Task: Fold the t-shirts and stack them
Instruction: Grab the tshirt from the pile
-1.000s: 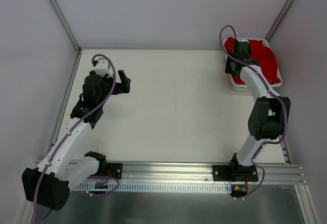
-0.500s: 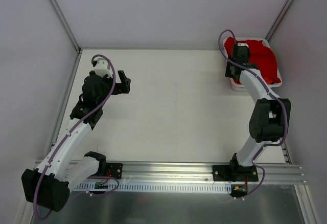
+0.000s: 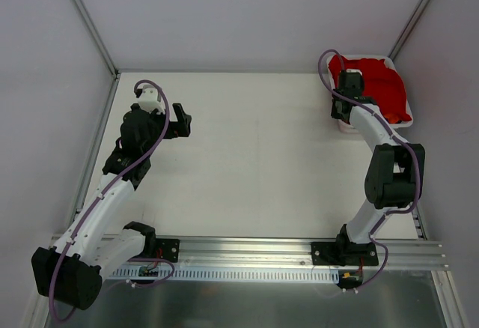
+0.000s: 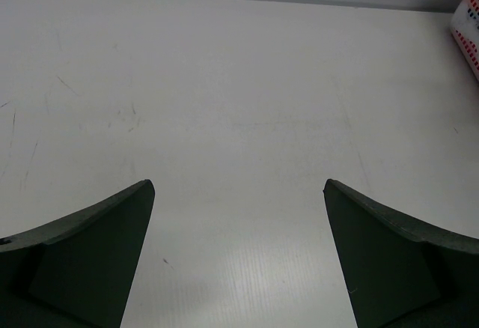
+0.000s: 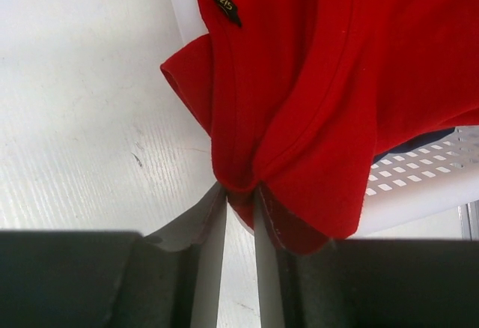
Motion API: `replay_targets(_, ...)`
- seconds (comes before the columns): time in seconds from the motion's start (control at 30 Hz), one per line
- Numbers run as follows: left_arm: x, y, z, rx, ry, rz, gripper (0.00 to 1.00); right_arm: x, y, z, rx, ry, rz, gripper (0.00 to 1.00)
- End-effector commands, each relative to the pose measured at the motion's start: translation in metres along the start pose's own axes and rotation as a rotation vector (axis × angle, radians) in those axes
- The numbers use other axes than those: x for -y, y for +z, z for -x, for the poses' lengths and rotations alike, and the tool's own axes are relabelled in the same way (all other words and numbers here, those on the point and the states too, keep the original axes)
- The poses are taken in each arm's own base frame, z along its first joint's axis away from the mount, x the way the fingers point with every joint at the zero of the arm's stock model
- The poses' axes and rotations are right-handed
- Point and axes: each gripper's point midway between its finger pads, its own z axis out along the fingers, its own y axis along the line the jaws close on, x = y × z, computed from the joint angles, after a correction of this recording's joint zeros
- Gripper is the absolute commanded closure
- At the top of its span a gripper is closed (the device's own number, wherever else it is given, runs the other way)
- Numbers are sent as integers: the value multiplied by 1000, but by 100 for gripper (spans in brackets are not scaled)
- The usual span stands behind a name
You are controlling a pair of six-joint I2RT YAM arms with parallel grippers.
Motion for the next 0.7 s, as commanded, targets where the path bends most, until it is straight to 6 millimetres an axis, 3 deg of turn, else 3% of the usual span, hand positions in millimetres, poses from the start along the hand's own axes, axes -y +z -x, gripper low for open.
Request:
replay_targets(0.0,10,-3,9,40,-14,-41,1,0,-16,25,83,31,7,80)
replay_targets(0.07,9,-2,9,38,-16,-41,1,0,-17,26,85,30,8,81)
replay_targets(0.23,10,-1,6,30,-17,-44,1,2,-19,30,92,29,3,100)
replay_targets(0.43,11,-1,6,29,-18,-47,1,1,-28,41,113,24,12,100)
replay_targets(0.57,11,-1,6,30,-20,-49,1,-4,-50,60,158,9,37,100)
replay_targets(0.67,12,0,5,25,-21,-52,1,-7,-80,83,222,-8,60,100)
